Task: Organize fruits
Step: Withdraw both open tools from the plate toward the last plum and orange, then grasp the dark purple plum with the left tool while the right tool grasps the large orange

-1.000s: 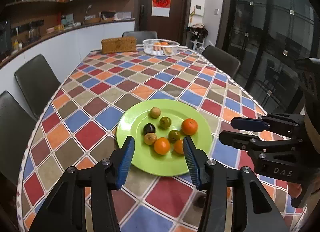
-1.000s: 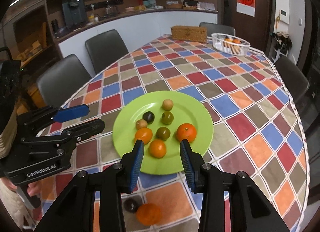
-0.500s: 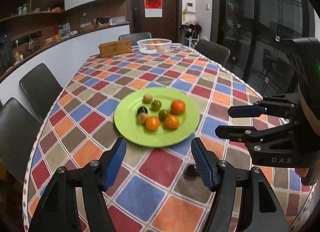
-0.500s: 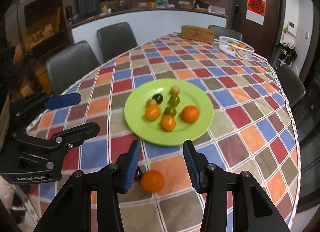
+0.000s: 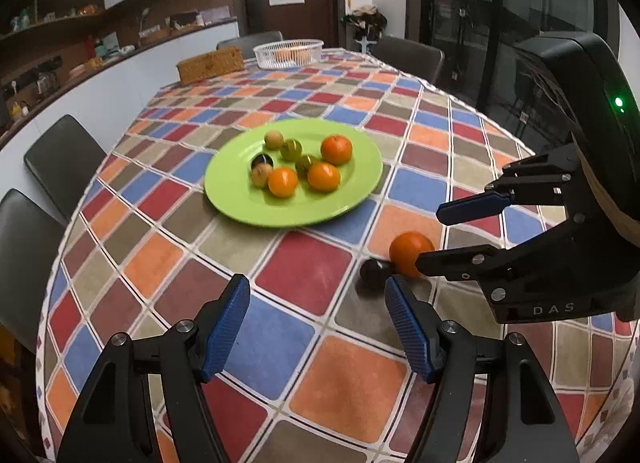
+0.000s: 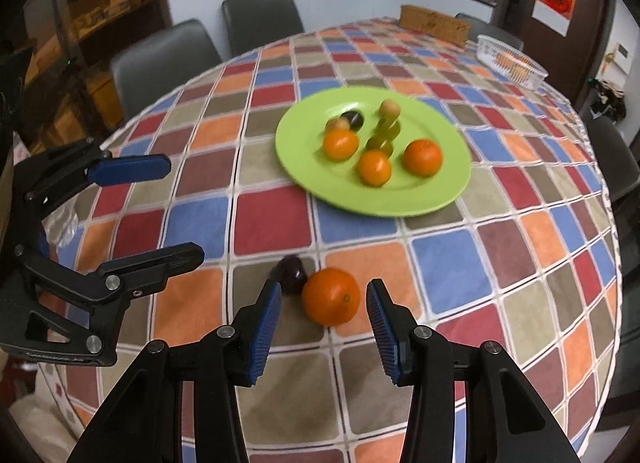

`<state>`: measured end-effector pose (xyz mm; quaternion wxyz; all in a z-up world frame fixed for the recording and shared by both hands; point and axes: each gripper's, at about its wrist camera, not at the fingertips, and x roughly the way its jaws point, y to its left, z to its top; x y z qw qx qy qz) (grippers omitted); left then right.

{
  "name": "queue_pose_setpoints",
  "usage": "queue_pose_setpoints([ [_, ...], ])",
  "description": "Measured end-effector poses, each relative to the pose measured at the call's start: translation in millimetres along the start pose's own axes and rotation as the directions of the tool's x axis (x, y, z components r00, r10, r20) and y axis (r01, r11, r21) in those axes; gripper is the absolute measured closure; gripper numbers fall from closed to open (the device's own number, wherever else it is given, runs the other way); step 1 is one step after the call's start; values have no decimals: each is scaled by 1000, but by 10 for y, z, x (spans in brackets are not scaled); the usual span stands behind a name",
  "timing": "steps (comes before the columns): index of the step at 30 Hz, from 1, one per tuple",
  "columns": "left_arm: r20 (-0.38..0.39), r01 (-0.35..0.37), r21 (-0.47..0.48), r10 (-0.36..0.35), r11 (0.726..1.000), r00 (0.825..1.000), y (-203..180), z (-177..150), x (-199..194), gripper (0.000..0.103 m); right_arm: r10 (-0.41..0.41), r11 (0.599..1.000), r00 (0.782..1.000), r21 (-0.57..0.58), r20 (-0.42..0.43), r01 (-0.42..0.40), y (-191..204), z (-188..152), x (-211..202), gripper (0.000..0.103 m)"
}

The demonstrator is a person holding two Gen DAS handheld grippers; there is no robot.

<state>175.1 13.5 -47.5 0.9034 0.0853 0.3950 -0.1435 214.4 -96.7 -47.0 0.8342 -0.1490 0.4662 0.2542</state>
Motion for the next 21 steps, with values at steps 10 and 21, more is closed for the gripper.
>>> queue_pose_setpoints([
  [10, -48, 77, 62, -75, 995, 996, -54, -81, 221, 34, 3, 999, 995, -53, -100, -9, -11, -50, 303, 58],
  [21, -69, 117, 105, -110, 988, 992, -93, -72, 356, 34, 11, 996, 993, -84, -120, -21, -31, -40, 433, 59],
])
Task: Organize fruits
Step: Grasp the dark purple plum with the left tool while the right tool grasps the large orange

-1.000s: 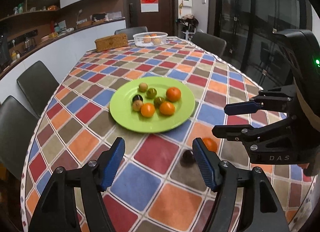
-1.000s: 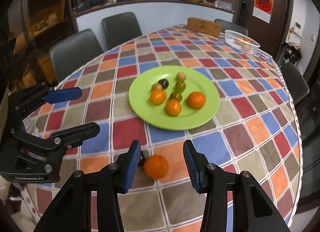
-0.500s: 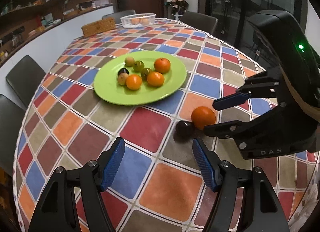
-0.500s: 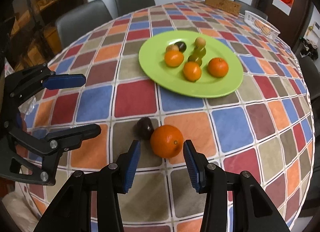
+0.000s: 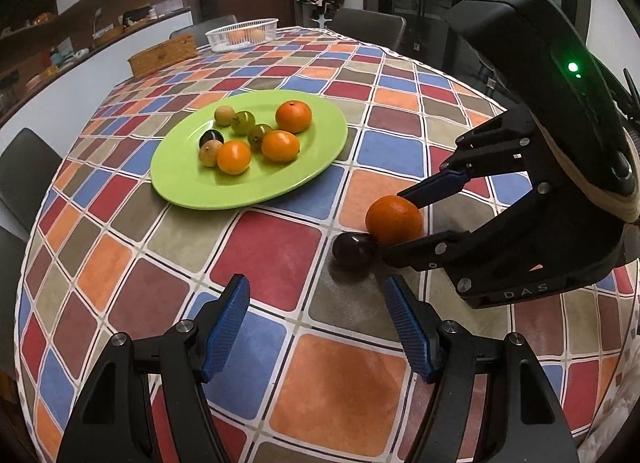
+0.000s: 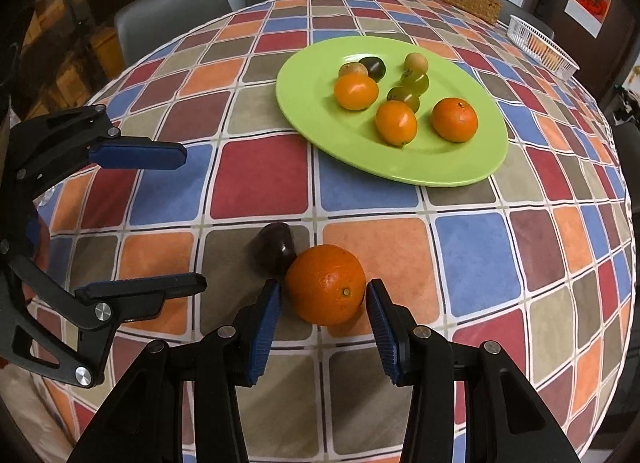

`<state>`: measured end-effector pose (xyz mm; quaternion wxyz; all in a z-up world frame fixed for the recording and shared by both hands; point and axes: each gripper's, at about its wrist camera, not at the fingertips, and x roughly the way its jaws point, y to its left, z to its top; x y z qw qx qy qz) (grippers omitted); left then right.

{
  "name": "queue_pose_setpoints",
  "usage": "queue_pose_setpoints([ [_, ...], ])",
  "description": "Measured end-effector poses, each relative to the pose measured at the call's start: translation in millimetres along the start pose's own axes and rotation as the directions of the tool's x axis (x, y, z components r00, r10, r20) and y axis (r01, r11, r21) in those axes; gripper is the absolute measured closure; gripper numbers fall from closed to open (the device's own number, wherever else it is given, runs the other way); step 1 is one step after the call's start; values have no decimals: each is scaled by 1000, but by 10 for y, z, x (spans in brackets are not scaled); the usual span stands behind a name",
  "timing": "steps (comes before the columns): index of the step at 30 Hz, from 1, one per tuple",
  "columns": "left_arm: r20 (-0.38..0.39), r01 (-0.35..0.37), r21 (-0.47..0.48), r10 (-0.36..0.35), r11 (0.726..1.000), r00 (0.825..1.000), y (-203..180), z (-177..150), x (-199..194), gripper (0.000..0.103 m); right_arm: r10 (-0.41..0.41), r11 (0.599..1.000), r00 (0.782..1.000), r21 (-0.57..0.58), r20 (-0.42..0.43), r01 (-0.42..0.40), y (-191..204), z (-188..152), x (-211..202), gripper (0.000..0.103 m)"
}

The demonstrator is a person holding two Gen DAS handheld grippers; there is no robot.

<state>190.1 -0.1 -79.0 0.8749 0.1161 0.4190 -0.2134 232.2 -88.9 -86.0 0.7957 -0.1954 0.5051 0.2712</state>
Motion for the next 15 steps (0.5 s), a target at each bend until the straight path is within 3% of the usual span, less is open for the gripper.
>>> queue_pose_setpoints([
  [8, -15, 15, 7, -15, 1000, 1000, -43, 34, 106, 34, 3, 1000, 1000, 13, 28, -3, -43, -62, -36, 63],
  [15, -16, 45, -18, -45, 999, 999, -101, 166, 235, 34, -32, 994, 996, 111, 77, 24, -235, -188, -195, 63],
])
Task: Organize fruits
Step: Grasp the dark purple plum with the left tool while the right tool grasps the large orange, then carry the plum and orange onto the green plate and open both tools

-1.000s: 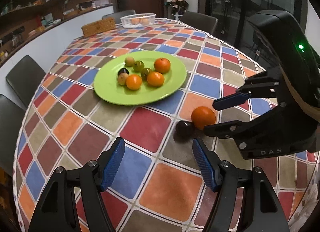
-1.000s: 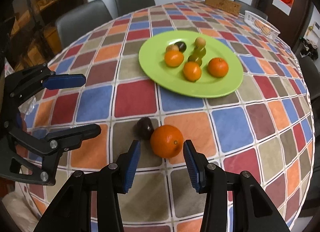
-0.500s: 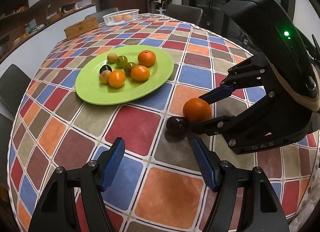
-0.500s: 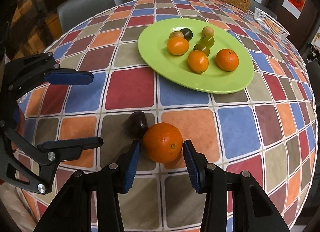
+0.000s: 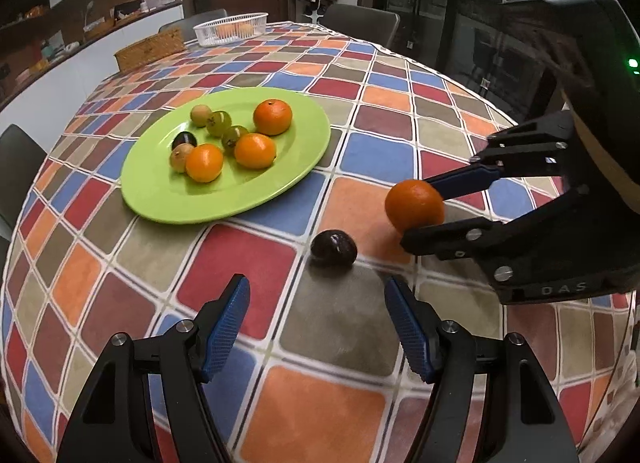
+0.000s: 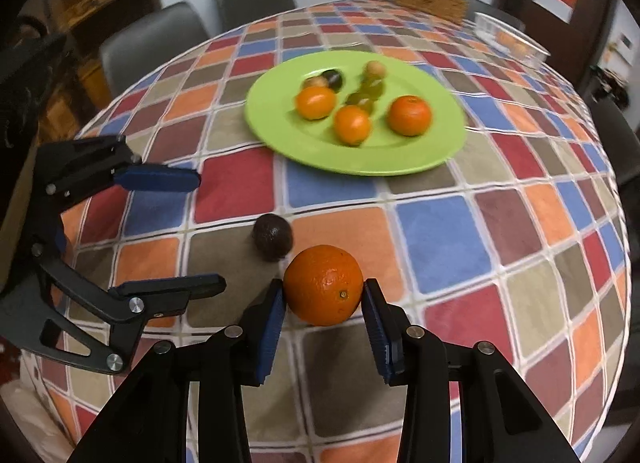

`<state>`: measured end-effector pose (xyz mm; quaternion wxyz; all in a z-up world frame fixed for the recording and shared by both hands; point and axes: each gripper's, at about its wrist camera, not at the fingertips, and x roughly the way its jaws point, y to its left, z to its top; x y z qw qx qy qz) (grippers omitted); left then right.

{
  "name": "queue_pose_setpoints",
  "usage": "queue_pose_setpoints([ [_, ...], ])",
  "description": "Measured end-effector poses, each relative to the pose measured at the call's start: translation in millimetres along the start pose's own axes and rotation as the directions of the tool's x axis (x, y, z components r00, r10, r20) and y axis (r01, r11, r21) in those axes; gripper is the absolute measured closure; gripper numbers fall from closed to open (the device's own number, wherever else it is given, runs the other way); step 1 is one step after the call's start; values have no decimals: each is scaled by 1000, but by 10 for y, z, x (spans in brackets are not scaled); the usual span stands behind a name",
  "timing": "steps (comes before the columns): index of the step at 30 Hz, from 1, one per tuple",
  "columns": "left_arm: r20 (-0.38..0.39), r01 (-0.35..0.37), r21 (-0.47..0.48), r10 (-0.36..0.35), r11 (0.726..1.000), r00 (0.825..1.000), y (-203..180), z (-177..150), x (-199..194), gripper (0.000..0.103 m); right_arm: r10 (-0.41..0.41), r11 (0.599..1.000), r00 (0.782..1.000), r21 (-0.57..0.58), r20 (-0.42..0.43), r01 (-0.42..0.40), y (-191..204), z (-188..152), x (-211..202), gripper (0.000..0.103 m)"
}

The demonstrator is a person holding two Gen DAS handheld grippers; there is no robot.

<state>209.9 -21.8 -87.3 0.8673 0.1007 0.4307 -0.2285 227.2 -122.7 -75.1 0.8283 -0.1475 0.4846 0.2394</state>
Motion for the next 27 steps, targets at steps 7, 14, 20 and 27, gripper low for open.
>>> queue_pose_setpoints([
  [7, -16, 18, -31, -19, 999, 1000, -46, 99, 165, 40, -44, 996, 998, 80, 33, 41, -201, -67, -112, 63],
  [14, -63, 13, -65, -17, 998, 998, -49, 161, 327, 63, -51, 992, 998, 119, 43, 46, -300, -106, -123, 63],
  [20, -64, 13, -70, -18, 997, 998, -59, 197, 357, 74, -46, 990, 998, 135, 53, 38, -334, -124, -127, 63],
  [27, -35, 32, -98, -35, 995, 999, -59, 242, 248, 74, -37, 989, 997, 145, 75, 26, -348, -105, -174, 63],
])
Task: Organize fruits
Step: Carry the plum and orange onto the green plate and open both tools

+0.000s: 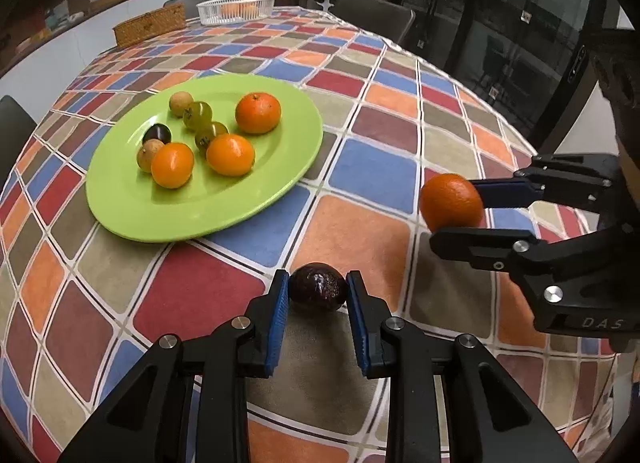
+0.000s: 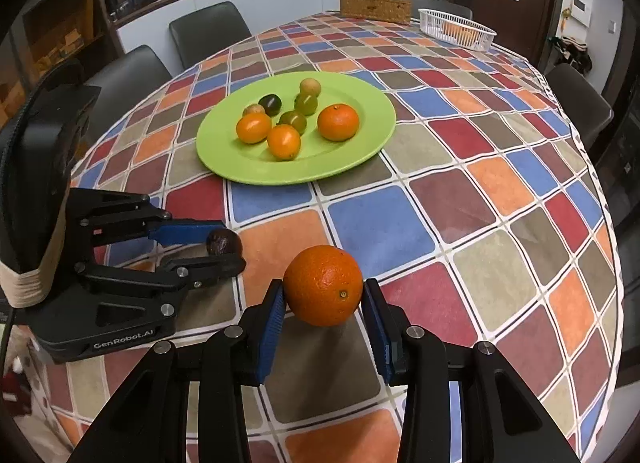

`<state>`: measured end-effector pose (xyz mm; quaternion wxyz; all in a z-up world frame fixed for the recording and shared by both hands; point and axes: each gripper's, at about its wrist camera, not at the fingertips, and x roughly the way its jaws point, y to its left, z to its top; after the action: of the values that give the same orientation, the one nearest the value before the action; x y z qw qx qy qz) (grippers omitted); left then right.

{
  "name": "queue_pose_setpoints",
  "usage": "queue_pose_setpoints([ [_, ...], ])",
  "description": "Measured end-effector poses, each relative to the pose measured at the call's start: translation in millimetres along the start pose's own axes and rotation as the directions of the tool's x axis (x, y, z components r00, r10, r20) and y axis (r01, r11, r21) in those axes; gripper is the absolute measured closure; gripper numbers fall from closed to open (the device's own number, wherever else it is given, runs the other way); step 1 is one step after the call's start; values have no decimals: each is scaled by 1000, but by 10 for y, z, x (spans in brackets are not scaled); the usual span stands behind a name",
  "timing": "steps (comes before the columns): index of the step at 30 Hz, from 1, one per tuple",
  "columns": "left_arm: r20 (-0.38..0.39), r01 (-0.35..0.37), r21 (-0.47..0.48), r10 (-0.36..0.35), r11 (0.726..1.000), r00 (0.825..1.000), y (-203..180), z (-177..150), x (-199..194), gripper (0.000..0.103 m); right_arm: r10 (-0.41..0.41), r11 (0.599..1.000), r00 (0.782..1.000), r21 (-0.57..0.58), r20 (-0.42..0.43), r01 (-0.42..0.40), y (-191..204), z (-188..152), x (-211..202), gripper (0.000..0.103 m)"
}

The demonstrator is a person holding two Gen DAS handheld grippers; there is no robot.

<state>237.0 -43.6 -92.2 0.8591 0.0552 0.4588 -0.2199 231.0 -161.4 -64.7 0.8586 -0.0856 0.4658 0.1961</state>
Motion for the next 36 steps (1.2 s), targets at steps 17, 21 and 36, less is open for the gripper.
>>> queue_pose_setpoints([
  [17, 194, -19, -51, 28, 999, 981, 176, 305, -662, 74, 29, 999, 990, 27, 138, -33, 77, 377, -289, 63],
  [21, 226, -40, -67, 54, 997, 973, 279, 413, -738, 74, 35, 999, 985, 24, 167, -40, 115, 519, -318, 63],
  [36, 290, -64, -136, 101, 989, 952, 667, 755, -763, 74, 38, 999, 974, 26, 224, -45, 139, 1046, -215, 63],
])
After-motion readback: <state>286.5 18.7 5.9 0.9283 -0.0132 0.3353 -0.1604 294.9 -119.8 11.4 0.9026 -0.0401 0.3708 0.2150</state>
